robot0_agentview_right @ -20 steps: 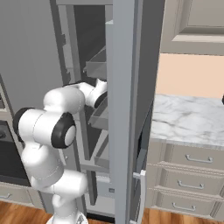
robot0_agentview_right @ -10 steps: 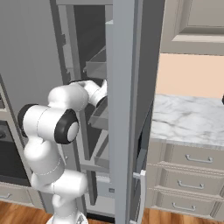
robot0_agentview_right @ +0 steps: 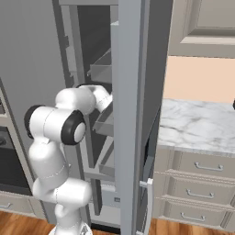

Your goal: Take the carrot and avocado out of the freezer and place them in the tupperware container on the counter. Then put the tupperware containing the vegetables back in the freezer.

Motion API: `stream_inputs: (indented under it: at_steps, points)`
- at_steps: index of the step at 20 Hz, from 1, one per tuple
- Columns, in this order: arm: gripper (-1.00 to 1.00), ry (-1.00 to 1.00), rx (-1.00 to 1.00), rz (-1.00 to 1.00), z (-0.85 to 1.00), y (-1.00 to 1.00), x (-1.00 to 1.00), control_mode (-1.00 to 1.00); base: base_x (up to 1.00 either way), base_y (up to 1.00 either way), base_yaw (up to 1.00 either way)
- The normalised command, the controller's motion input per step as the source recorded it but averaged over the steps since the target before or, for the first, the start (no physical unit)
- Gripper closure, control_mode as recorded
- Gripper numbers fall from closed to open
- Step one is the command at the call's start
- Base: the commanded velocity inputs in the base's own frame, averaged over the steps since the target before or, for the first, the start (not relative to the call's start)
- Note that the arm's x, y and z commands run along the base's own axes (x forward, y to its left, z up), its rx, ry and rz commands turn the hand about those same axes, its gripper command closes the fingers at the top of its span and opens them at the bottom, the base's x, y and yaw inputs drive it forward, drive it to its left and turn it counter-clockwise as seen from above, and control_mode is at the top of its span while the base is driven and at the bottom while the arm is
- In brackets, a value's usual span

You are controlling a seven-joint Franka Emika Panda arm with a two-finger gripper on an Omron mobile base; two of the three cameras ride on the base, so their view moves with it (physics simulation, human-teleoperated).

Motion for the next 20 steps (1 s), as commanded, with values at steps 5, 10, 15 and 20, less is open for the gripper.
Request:
stream_inputs:
  at_steps: [5,10,15,20]
  points:
    - [-1.0,-0.02,0.04,0.0,-0.07,0.0,0.19,-1.0,0.0,0.0,0.0]
    - [-1.0,0.0,0.04,0.0,-0.07,-0.02,0.35,-1.0,0.0,0.0,0.0]
    - [-1.0,0.0,0.05,0.0,-0.11,-0.06,0.37,-1.0,0.0,0.0,0.0]
    - [-1.0,-0.01,0.02,0.0,-0.21,-0.07,0.31,-1.0,0.0,0.0,0.0]
